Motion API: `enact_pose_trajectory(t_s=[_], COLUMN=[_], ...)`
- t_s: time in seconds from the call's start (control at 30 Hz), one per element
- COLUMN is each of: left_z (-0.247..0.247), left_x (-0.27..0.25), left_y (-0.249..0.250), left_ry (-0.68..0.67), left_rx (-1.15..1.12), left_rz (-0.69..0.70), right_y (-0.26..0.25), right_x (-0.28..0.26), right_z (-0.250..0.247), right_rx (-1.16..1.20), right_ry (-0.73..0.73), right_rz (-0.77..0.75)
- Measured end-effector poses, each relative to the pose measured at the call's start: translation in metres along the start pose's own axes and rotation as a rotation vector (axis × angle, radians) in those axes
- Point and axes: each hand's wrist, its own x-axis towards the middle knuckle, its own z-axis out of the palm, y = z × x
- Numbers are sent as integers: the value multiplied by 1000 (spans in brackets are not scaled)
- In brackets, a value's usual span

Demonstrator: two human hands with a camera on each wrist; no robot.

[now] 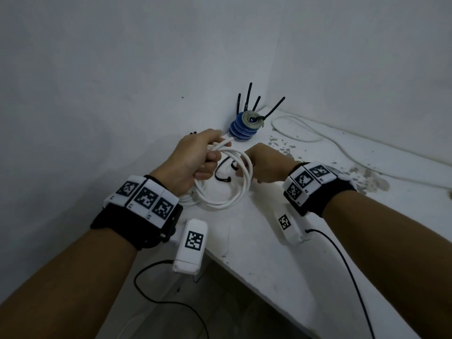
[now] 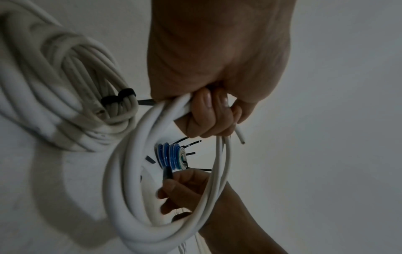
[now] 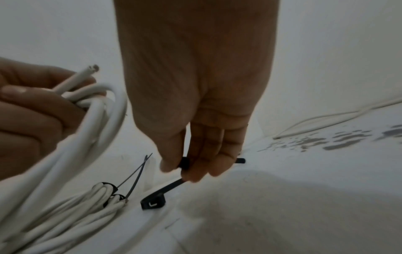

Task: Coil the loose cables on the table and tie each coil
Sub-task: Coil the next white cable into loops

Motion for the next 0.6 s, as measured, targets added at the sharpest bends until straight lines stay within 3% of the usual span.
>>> enact_pose_trajectory(t_s=[0.17, 0.3, 0.37, 0.43, 0.6], left_z=[19, 46, 64, 82, 126], left_x=[-2, -2, -2, -3, -6], left_y=[-11, -16, -14, -13, -16], left_ry=[32, 83, 64, 37, -46], left_rx=[50, 28, -30, -109, -59], left_rz=[64, 82, 55, 20, 38], right_y=[19, 20, 15, 12, 26], right_x=[-42, -96, -127, -155, -211], right_z=[-12, -24, -30, -35, -35], right_rx=[109, 256, 229, 164, 19], right_ry=[370, 635, 635, 539, 368], right_rz=[8, -128, -238, -308, -252])
